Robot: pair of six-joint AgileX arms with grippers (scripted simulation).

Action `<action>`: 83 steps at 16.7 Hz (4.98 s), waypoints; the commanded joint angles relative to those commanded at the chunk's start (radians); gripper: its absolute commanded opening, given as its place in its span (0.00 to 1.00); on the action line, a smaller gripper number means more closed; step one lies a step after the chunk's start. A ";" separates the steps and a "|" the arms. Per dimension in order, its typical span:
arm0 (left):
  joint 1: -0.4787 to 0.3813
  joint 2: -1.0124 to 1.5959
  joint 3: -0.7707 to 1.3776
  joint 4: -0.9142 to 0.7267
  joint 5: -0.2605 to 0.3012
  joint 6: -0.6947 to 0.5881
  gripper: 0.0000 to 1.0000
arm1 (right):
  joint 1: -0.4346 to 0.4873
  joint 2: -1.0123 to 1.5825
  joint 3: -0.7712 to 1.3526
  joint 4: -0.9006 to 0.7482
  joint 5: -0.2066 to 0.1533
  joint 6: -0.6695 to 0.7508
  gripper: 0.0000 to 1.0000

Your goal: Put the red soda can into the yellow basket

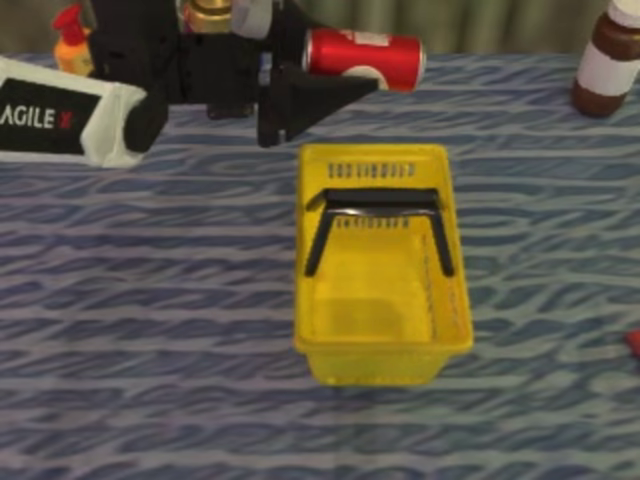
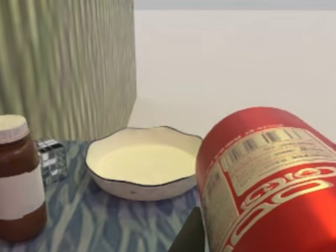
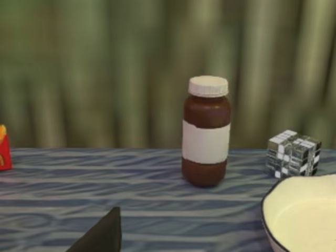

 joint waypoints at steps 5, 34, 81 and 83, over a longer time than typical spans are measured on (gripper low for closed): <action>0.005 0.007 0.003 0.002 -0.001 0.002 0.00 | 0.000 0.000 0.000 0.000 0.000 0.000 1.00; 0.026 0.255 -0.050 0.311 0.001 -0.006 1.00 | 0.000 0.000 0.000 0.000 0.000 0.000 1.00; 0.338 -2.139 -1.334 -0.763 -1.277 -0.044 1.00 | 0.663 2.254 2.083 -1.400 0.004 -1.071 1.00; 0.338 -2.139 -1.334 -0.763 -1.277 -0.044 1.00 | 0.664 2.251 2.050 -1.370 0.004 -1.070 1.00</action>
